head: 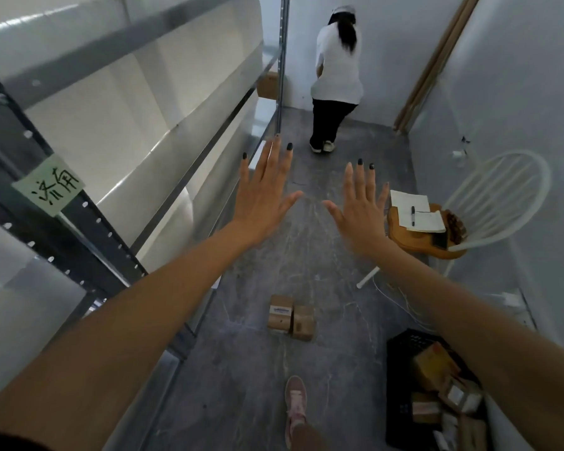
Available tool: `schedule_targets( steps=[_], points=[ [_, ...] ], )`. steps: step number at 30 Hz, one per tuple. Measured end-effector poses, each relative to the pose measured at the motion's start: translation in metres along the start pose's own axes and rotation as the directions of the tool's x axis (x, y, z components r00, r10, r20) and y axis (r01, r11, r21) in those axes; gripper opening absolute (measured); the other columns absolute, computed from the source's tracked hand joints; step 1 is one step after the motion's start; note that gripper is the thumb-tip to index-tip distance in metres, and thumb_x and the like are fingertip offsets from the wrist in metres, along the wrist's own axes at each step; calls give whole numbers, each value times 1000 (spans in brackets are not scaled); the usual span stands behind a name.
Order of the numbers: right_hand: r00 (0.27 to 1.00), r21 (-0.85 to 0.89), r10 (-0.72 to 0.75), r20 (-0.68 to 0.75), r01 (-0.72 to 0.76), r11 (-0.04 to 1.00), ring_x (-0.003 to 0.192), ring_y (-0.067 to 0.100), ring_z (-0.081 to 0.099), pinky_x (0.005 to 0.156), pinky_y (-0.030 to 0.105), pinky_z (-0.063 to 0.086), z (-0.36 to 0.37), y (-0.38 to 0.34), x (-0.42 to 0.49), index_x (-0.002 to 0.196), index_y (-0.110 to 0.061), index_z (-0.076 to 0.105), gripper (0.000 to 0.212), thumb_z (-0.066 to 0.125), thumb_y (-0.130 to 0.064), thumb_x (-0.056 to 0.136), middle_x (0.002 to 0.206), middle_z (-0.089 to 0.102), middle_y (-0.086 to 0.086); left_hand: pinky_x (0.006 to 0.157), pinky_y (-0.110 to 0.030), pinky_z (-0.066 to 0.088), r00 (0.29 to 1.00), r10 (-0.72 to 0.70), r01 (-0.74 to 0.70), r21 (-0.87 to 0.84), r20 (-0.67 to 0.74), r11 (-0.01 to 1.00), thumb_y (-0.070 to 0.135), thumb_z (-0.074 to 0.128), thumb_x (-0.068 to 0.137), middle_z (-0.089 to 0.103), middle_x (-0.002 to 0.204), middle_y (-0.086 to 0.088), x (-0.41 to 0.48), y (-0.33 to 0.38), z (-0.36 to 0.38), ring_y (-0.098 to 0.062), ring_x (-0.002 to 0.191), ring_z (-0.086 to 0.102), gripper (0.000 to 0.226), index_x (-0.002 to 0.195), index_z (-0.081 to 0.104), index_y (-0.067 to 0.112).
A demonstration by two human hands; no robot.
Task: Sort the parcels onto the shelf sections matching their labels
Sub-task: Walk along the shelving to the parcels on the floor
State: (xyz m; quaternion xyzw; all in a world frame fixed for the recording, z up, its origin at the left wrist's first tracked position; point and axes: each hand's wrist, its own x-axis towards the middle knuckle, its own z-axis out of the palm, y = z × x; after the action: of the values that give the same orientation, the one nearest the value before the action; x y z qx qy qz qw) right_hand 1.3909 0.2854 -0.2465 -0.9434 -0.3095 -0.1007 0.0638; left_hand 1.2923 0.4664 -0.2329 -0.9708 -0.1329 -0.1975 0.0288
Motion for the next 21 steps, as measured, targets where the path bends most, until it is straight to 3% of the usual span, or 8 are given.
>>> schedule_targets(
  steps=[8,14,17,21],
  points=[
    [991,110,-32,129,17,994,147,28,-10,115,54,-5,52,40,64,150,-19,-9,79,23,-61,92,160,-4,8,118,-56,5,993,-60,67,-67,105,995,58,14,94,-6,161,-8,63,6,53,-21,148,-4,74,151,-3,16],
    [945,154,-24,326,-28,988,147,32,-1,114,58,2,103,49,89,152,-16,4,73,26,-56,94,159,12,11,118,-53,1,947,-246,296,-257,208,920,52,22,98,-3,161,-7,80,8,103,-22,149,-1,69,152,2,15],
    [891,204,-5,453,-98,974,146,32,9,113,57,10,132,39,89,150,-13,12,70,29,-54,95,156,21,11,118,-51,0,925,-253,330,-271,282,904,52,21,98,-1,161,-6,74,-2,135,-22,148,3,67,152,3,17],
    [750,268,8,662,-246,932,127,31,43,104,46,35,185,27,101,143,-6,30,64,35,-49,96,137,46,18,117,-49,1,876,-284,410,-292,390,864,49,21,99,6,161,-5,67,-14,190,-22,148,8,61,151,10,19]
  ],
)
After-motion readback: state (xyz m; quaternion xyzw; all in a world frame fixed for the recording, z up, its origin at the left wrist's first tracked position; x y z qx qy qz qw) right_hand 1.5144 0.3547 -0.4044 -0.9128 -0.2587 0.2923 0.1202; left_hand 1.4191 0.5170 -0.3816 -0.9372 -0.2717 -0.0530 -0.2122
